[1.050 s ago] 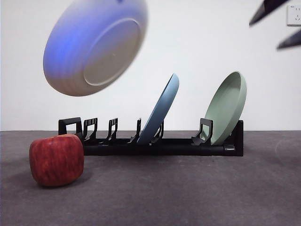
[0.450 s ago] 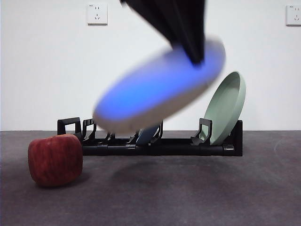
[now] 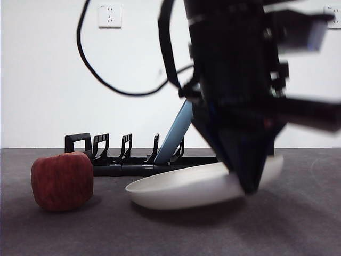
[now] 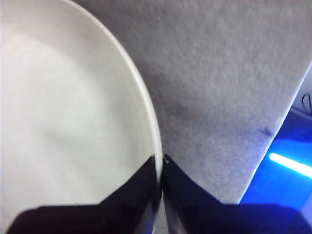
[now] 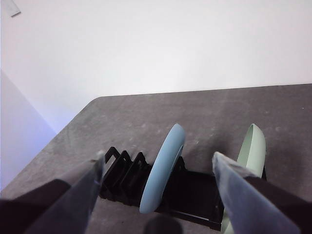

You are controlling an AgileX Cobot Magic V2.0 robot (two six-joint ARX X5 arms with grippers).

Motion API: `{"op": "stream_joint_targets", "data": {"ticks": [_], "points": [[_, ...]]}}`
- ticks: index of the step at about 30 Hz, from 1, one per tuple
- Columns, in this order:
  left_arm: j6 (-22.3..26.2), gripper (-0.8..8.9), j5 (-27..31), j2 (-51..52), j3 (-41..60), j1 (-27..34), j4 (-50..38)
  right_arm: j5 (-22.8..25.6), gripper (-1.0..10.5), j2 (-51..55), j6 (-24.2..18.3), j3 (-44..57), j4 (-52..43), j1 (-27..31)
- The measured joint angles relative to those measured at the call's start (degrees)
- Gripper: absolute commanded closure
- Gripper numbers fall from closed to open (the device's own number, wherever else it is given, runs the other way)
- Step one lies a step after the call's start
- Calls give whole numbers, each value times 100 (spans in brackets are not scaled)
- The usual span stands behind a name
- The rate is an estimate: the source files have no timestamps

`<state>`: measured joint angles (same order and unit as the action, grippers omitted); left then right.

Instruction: Take the yellow plate from the plate rack,put the plate on the table,take the apple from the table,put the apple in the plate

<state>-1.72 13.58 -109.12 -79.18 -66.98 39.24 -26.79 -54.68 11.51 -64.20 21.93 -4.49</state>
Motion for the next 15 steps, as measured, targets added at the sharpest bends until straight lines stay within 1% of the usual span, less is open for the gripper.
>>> {"op": "stream_joint_targets", "data": {"ticks": [3,4,7,8,10,15], "points": [[57,803,2,-221,-2,-22,9,0,568,0,-2,0,0,0],[70,768,2,-264,-2,-24,26,0,568,0,-2,0,0,0],[63,536,-55,-286,-2,-26,57,0,568,0,-2,0,0,0],[59,489,-66,-286,-2,-26,68,0,568,0,0,0,-7,2],[55,467,-68,-282,-2,-17,107,0,568,0,-2,0,-4,0],[26,468,-44,-46,0,-4,120,-15,567,0,-2,0,-7,0]]}}
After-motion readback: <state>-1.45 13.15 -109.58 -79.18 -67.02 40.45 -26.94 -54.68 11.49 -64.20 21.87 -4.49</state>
